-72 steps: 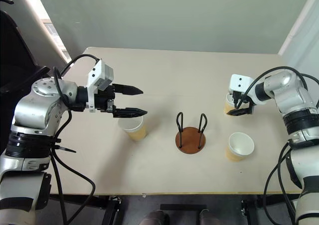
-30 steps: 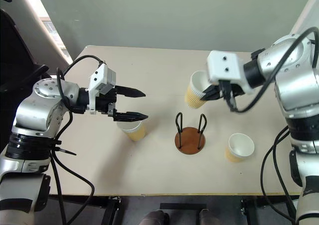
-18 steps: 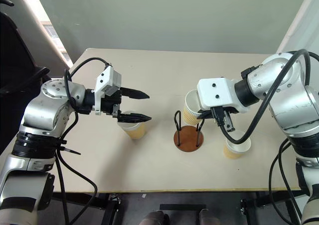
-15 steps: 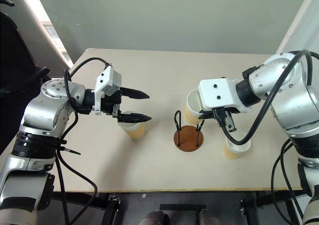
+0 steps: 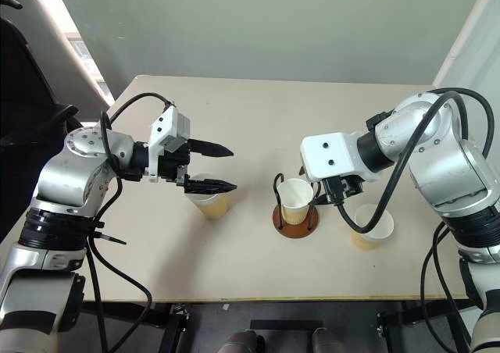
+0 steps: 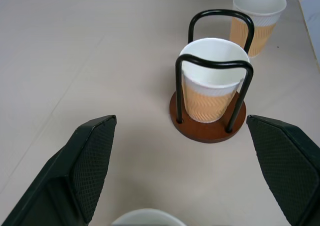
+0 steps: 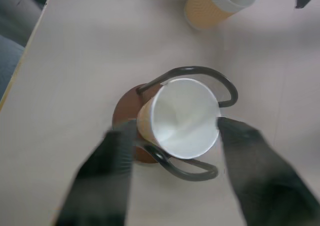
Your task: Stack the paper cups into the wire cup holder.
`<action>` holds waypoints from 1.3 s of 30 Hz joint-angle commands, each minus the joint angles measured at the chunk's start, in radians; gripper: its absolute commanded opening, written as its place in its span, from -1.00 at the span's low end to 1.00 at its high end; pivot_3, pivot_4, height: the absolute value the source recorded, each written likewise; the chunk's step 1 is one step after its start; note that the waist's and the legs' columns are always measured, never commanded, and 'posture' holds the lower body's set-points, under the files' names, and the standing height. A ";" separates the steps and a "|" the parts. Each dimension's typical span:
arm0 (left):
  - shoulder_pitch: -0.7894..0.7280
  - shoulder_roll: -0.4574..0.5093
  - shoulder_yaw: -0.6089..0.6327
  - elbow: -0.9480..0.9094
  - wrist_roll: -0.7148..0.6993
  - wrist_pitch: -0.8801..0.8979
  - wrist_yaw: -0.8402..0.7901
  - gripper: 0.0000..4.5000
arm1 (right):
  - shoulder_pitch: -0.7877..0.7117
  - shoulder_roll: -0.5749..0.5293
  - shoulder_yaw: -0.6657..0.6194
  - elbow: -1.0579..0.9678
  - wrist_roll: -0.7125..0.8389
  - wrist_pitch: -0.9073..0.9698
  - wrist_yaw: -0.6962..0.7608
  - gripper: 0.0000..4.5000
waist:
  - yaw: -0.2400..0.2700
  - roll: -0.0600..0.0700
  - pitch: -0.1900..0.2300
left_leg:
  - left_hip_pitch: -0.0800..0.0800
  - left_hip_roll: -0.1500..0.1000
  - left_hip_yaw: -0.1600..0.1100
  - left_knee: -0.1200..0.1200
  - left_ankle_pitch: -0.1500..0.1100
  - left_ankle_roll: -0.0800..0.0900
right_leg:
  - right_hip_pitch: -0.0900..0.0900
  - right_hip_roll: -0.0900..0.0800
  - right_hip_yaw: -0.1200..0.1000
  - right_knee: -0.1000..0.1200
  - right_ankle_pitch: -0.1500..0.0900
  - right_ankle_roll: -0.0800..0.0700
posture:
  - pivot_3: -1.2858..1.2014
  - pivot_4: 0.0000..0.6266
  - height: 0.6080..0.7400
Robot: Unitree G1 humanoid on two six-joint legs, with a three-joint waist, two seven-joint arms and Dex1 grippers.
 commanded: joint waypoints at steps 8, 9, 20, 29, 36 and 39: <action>0.013 0.090 -0.044 -0.034 0.202 -0.158 0.084 1.00 | 0.012 0.048 -0.281 -0.021 0.270 0.368 -0.147 0.74 | 0.001 0.000 0.000 | 0.000 0.000 0.000 -0.001 0.002 -0.003 | 0.000 0.000 0.000 -0.001 0.000 0.000 | 0.03 -0.52 1.00; 0.018 0.101 -0.054 -0.038 0.226 -0.173 0.089 1.00 | 0.031 0.039 -0.312 -0.023 0.303 0.387 -0.145 0.74 | 0.001 0.000 0.000 | 0.000 0.000 0.000 -0.001 0.002 -0.003 | 0.000 0.000 0.000 -0.001 0.000 0.000 | 0.03 -0.52 1.00; 0.046 0.145 -0.093 -0.120 0.335 -0.215 0.086 1.00 | 0.172 -0.078 -0.392 0.002 0.479 0.428 -0.136 0.74 | 0.005 0.000 0.000 | -0.001 0.000 0.000 -0.002 0.002 -0.003 | -0.001 0.000 0.000 0.000 0.000 -0.001 | 0.03 -0.52 1.00; 0.057 0.197 -0.078 -0.163 0.304 -0.200 0.012 1.00 | 0.157 -0.114 -0.378 0.015 0.555 0.482 -0.158 0.74 | 0.003 0.000 0.000 | -0.001 0.000 0.000 -0.002 -0.002 0.004 | -0.002 0.001 0.000 0.001 0.000 -0.001 | 0.03 -0.52 1.00; 0.046 0.223 -0.076 -0.172 0.291 -0.196 -0.023 1.00 | 0.149 -0.127 -0.374 0.022 0.590 0.488 -0.167 0.74 | 0.004 0.000 0.000 | -0.001 0.000 0.000 -0.002 -0.003 0.005 | -0.002 0.000 0.000 0.001 0.000 -0.001 | 0.03 -0.52 1.00; 0.091 0.250 -0.082 -0.188 0.287 -0.204 -0.052 1.00 | 0.146 -0.125 -0.374 0.023 0.599 0.476 -0.170 0.74 | 0.001 0.000 0.000 | -0.001 0.000 0.000 -0.002 -0.003 0.005 | -0.002 0.001 0.000 0.000 -0.001 -0.001 | 0.03 -0.52 1.00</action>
